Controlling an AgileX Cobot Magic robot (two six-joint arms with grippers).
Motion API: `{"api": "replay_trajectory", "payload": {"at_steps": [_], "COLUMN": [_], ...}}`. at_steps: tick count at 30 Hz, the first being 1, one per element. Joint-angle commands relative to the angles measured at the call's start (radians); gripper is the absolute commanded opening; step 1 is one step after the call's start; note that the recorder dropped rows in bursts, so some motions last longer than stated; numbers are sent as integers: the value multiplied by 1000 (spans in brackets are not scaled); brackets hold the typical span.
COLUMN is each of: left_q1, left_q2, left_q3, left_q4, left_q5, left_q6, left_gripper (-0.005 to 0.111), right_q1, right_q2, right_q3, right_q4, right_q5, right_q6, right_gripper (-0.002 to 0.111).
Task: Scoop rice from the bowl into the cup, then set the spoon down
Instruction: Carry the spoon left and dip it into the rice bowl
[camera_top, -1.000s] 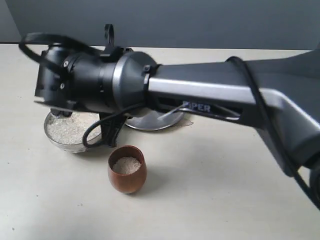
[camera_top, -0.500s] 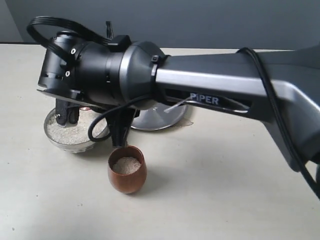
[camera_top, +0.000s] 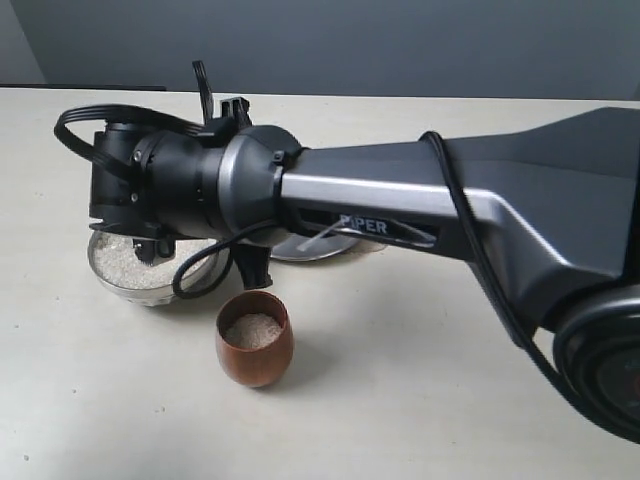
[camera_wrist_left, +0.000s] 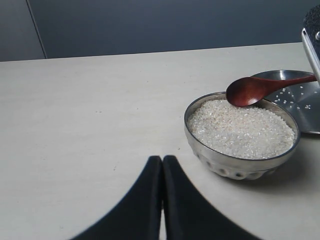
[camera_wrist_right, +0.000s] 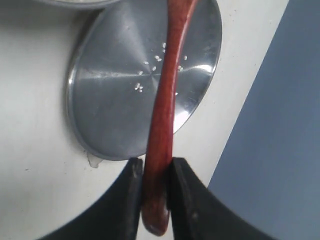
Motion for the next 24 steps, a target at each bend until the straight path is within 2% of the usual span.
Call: {"api": "replay_trajectory", "payload": {"at_steps": [1,16,24], "left_q1": [2,2,2], "left_q2": [-5,-5,-5], "left_q3": [5,5,5], "left_q4": [-2,-2,-2], "left_q5": [-9,-9,-9], "left_q6": [-5,-5,-5], "left_gripper": [0,0,0], "right_q1": [-7,-3,-3], "right_q2": [1,-1,-12], "right_q3": [-5,65,65], "right_q4": [-24,-12,113], "right_q5": [2,2,2], "right_q6": [0,0,-30], "right_gripper": [-1,-1,-1]}}
